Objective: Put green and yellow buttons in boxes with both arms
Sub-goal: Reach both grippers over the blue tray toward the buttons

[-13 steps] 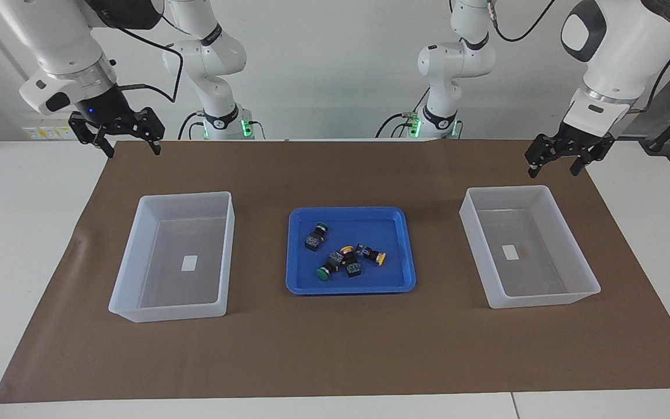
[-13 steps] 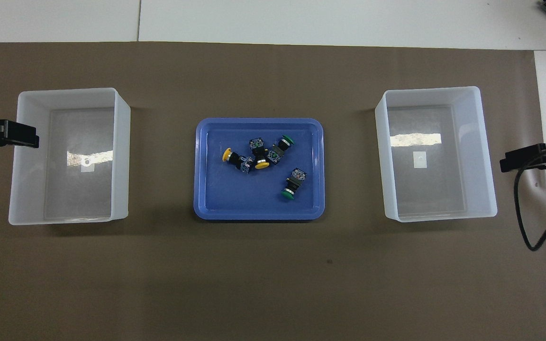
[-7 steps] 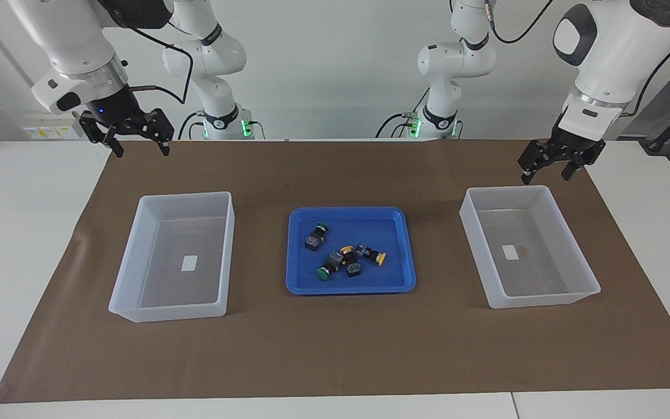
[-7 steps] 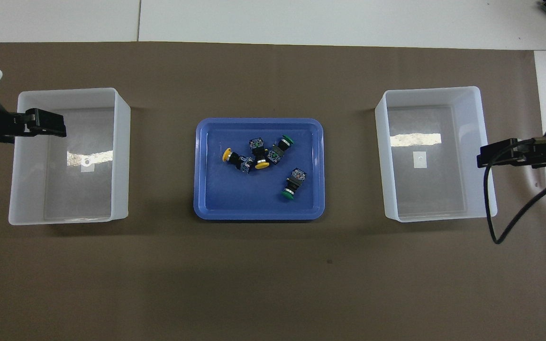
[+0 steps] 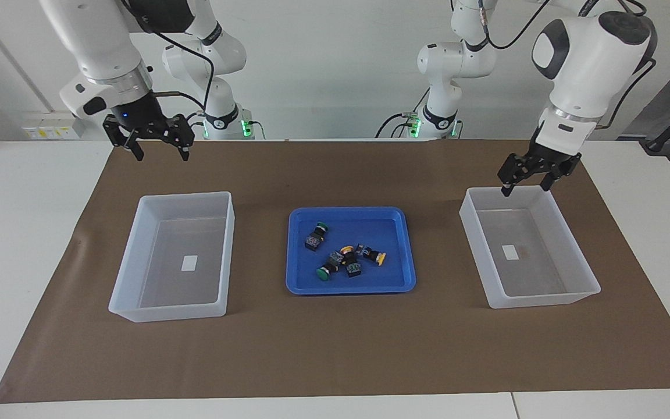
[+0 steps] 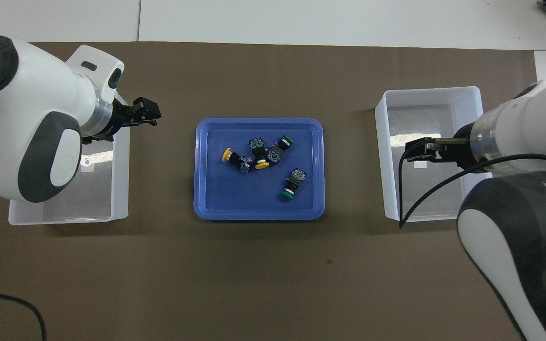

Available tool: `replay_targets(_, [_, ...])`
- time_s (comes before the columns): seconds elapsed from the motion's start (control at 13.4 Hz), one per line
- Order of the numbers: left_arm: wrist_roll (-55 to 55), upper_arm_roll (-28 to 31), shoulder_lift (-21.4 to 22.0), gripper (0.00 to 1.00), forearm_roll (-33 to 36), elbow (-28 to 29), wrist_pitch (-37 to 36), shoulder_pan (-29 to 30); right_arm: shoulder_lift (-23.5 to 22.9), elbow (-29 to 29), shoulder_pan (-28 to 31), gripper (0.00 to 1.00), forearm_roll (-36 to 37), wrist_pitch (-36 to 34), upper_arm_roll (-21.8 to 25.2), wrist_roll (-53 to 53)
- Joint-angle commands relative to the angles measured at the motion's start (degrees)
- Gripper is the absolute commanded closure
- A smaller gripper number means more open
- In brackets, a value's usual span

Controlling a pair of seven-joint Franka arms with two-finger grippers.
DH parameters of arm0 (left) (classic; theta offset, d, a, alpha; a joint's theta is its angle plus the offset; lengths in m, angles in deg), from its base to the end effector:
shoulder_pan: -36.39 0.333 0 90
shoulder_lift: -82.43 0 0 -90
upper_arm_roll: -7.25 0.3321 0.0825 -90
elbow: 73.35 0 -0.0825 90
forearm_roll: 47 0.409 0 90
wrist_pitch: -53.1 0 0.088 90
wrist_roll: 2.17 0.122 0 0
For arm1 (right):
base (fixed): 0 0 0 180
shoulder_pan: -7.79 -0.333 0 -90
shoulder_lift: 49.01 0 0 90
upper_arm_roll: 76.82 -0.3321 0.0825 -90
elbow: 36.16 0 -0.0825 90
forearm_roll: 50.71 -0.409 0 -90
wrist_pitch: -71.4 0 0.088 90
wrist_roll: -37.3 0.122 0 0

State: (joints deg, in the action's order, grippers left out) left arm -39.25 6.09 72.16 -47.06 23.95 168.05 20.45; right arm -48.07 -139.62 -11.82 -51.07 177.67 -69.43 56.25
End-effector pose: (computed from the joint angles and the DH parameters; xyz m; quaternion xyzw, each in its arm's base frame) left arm 0.6293 -0.1928 0.4906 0.9827 0.1736 0.0563 0.0313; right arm 0.5766 0.1250 0.5422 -0.9977 0.0595 -0.0303 0.0127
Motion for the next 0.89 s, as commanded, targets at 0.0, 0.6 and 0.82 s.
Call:
replay_targets(0.0, [-9.6,0.8,-1.7,0.00,-0.3,1.0,4.6,-3.1,-3.9,-1.0,-2.2,0.00,0.4,5.5,-0.3,4.8])
replay_targets(0.6, [-30.9,0.8,-12.9,0.00,-0.6,-0.4,11.5,-11.8,-13.6,-6.2,-10.4,0.00,0.2,23.1,-0.4,18.6])
replay_targets(0.82, [-35.2,0.7,-14.5,0.00,-0.6,0.5,12.9,-13.8,-16.0,-7.0,-12.5,0.00,-3.5,27.1,-0.3,19.9])
